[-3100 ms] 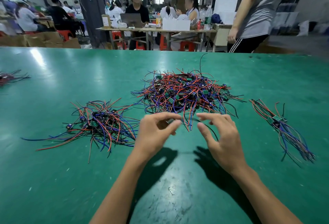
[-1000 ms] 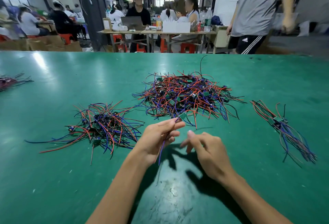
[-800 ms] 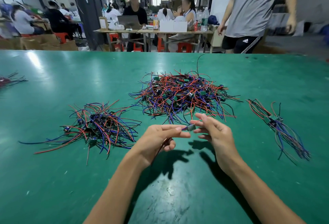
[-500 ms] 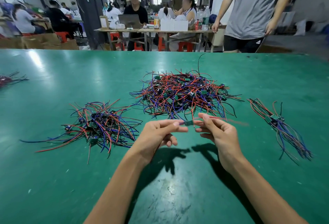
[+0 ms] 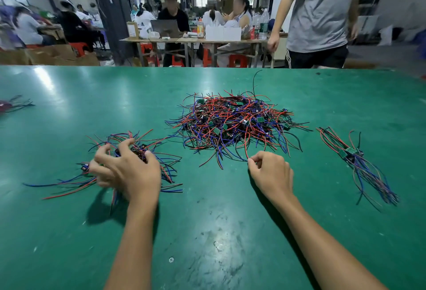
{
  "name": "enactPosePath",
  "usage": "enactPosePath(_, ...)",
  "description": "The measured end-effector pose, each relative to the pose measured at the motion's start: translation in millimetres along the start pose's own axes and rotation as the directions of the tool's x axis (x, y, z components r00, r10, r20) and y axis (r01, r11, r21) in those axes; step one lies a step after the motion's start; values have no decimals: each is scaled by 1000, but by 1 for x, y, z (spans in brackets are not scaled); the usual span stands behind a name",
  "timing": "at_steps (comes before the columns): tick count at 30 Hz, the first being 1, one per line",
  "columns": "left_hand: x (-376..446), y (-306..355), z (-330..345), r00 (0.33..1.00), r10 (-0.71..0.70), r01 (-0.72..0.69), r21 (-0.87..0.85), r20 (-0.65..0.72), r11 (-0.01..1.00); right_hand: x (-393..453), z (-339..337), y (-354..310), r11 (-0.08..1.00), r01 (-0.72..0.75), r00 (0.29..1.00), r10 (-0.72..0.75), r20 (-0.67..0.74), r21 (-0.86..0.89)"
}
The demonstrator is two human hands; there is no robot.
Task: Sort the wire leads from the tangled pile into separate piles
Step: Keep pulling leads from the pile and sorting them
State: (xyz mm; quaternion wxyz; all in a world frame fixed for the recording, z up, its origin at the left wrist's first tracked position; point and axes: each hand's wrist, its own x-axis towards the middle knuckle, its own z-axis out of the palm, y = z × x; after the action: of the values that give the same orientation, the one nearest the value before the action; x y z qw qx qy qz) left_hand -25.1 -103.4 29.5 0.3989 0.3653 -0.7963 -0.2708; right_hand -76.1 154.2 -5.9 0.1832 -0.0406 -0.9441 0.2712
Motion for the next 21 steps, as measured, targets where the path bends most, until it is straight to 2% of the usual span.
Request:
enactPosePath(2,-10,10,3,972,234,-230,-119,21,966,-5,-3,0,997,19,998,-14,-61,80)
enactPosePath(3,-19,16,6,940,330,-301,-245,88,921,-9,-7,0,988,44,994,-29,-105,150)
enactPosePath(4,-30,24,9,905,377,-281,-387,198,878,-13,-10,0,974,90,986,-58,-154,210)
enactPosePath(5,-42,32,11,863,365,-157,-501,349,851,-18,-13,-1,958,156,972,-106,-209,240)
enactPosePath(6,-53,40,13,794,308,53,-564,525,824,-23,-16,-3,941,232,952,-167,-258,246)
enactPosePath(8,-70,53,17,569,188,480,-510,800,714,-35,-20,-11,874,439,872,-358,-334,209)
enactPosePath(9,-72,54,18,472,154,616,-450,868,646,-42,-20,-17,807,559,809,-478,-342,191)
enactPosePath(10,-71,53,20,401,137,702,-400,906,589,-49,-19,-22,720,666,736,-592,-329,195)
enactPosePath(11,-69,50,20,354,136,754,-369,925,543,-56,-19,-27,640,733,680,-671,-296,231)
enactPosePath(12,-65,47,19,328,147,780,-356,933,515,-61,-18,-31,599,742,667,-705,-240,302)
enactPosePath(13,-62,43,18,324,160,781,-359,933,512,-66,-17,-34,611,691,703,-691,-165,385)
enactPosePath(14,-59,40,17,334,171,762,-372,927,529,-69,-17,-37,678,584,778,-624,-72,447)
enactPosePath(16,-54,37,14,354,207,703,-406,912,583,-66,-19,-40,818,271,914,-384,131,507)
enactPosePath(17,-52,37,12,348,242,678,-421,906,602,-61,-20,-40,829,96,948,-245,202,552)
enactPosePath(18,-51,38,10,329,282,655,-433,901,619,-53,-21,-39,781,-69,959,-119,257,620)
enactPosePath(19,-50,39,8,303,318,630,-439,898,640,-45,-23,-38,689,-213,949,-25,316,693)
enactPosePath(21,-50,40,5,238,368,576,-436,899,692,-32,-28,-35,474,-416,894,59,443,776)
